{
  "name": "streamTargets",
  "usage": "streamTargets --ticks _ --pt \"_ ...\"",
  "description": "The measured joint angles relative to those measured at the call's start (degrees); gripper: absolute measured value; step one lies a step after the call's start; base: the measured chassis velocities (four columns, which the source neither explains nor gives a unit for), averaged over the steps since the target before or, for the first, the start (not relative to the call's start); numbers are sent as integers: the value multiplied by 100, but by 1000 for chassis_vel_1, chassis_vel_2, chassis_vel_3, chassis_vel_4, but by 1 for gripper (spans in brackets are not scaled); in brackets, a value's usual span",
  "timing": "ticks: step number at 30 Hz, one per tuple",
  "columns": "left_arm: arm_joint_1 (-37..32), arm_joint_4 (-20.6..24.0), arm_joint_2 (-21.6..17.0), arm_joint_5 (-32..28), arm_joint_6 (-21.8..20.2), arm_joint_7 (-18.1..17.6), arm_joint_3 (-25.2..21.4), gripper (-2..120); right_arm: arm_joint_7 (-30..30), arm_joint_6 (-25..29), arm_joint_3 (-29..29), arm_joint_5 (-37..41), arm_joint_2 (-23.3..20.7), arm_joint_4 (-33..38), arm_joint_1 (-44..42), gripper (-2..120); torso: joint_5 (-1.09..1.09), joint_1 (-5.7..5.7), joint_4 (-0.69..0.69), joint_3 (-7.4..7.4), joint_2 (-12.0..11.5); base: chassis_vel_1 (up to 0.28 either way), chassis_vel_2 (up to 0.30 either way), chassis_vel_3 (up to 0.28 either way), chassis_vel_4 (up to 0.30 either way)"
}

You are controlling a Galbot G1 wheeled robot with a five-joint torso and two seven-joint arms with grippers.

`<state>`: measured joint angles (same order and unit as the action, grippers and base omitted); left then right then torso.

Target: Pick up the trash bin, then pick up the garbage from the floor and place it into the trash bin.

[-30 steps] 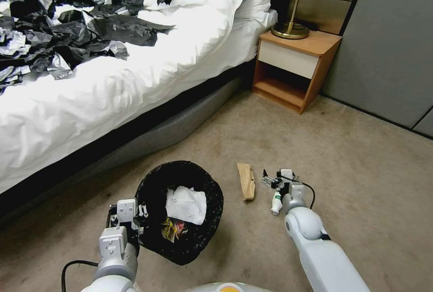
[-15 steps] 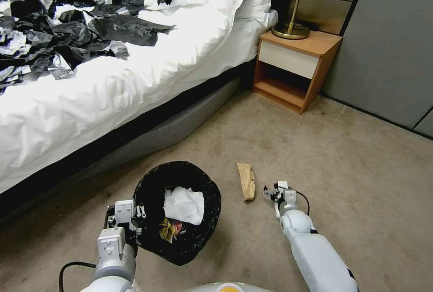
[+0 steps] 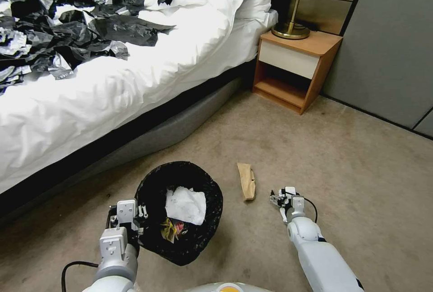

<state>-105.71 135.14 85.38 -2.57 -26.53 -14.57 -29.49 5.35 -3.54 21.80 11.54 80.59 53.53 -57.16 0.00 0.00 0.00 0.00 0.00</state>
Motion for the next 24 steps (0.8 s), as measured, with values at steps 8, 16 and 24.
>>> streamTargets --ticks 8,16,24 --pt "-13 21 -2 2 15 0 -5 3 34 89 -13 -68 41 26 -71 61 0 0 0 0 0 0 0 0 0" --pt "4 21 -6 6 22 1 13 3 67 94 -6 -72 25 156 -175 39 1 0 0 0 0 0 0 0 0" --pt "22 18 -13 7 22 3 27 3 100 99 -5 -66 -19 247 -202 37 2 0 -1 0 0 0 0 0 0"
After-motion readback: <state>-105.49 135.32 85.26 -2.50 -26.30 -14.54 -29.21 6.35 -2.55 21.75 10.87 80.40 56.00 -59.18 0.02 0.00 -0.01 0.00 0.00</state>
